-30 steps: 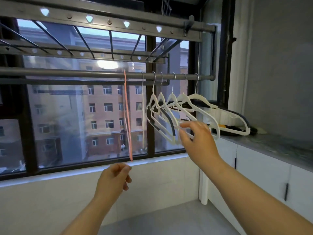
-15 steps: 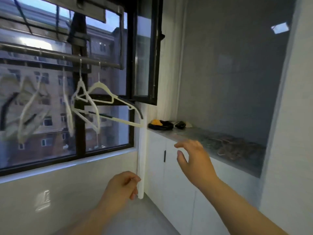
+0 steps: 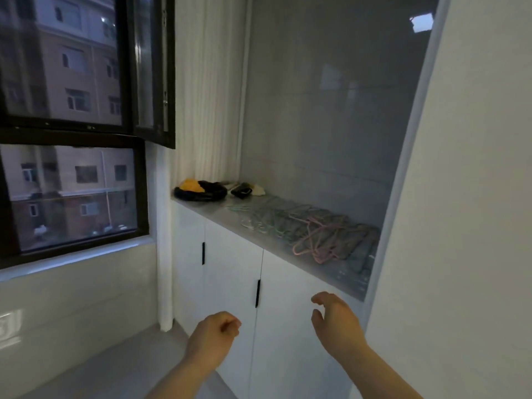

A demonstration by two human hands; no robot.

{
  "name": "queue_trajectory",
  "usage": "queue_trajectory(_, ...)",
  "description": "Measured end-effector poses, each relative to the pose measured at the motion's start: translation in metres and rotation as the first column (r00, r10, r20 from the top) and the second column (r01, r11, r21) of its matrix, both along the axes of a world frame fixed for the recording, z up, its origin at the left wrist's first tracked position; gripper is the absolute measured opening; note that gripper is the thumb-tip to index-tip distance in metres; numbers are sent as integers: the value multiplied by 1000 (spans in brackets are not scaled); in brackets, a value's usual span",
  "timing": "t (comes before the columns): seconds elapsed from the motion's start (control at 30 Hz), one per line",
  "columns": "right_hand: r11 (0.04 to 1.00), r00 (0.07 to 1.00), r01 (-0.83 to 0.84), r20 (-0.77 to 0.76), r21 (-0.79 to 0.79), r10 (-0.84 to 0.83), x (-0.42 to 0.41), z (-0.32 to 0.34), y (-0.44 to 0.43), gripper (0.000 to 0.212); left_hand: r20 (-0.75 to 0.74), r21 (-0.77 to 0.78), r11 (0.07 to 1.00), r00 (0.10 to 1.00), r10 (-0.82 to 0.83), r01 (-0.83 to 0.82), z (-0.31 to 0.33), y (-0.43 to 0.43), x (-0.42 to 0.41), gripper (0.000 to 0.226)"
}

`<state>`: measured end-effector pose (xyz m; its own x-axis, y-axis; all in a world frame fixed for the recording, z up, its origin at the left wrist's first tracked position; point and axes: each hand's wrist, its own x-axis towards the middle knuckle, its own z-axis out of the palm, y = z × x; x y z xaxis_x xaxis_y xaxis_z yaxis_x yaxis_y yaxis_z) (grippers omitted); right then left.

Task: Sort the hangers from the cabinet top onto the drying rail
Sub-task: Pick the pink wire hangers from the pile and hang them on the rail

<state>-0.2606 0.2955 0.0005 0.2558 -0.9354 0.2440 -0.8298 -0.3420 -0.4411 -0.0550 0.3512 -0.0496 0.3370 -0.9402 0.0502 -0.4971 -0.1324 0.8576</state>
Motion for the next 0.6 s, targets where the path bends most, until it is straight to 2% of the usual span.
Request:
queue_trajectory(0.17, 997, 996, 67, -58, 25, -66, 6, -27, -77, 36, 53, 6, 1000, 998, -28, 28, -13, -89, -3, 22)
queue_trajectory(0.27, 989, 985, 146, -91, -8, -146, 20, -35, -135, 38, 60, 15, 998, 996, -64, 64, -11, -148, 3, 22)
queue_trajectory(0.4, 960, 935, 261, -221, -97, -277, 20, -43, -200, 37, 106, 4, 993, 988, -116, 116, -5, -217, 8, 22)
queue_trajectory(0.6, 934, 902, 304, -258, -189, -346, 3, -63, -252, 27, 103, -16, 980, 975, -197, 199, 4, -302, -11, 22)
